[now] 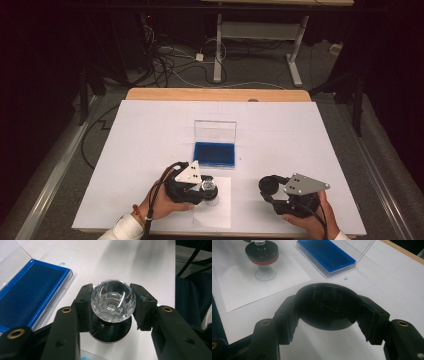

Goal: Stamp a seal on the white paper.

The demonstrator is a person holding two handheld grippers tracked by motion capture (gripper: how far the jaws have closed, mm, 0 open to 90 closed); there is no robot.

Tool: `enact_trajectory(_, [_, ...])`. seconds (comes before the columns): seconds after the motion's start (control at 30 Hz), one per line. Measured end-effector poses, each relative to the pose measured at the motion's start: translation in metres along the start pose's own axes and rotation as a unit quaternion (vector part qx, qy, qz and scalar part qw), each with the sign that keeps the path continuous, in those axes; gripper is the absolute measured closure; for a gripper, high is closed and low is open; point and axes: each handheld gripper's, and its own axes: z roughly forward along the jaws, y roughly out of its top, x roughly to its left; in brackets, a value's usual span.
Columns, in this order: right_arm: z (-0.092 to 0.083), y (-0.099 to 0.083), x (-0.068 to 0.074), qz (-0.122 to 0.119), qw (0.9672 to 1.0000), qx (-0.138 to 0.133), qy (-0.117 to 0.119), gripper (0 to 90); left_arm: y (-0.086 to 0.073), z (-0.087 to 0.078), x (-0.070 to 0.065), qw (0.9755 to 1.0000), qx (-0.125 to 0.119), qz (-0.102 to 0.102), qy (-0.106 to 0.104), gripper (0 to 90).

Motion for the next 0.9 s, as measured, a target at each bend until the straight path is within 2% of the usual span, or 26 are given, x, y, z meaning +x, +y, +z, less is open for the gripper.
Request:
enact_trajectory(0.33, [0.001, 0.0, 0.001, 0.0, 1.0, 0.003, 0.001, 38.7, 0.0, 0.011, -0.003, 0.9998, 0.014, 0.005, -0.012, 54.6])
enact_trajectory(0.9, [0.002, -0.001, 0.001, -0.002, 1.0, 0.01, 0.001, 38.7, -0.003, 0.023, -0.004, 0.9994, 0.027, 0.004, -0.02, 54.6])
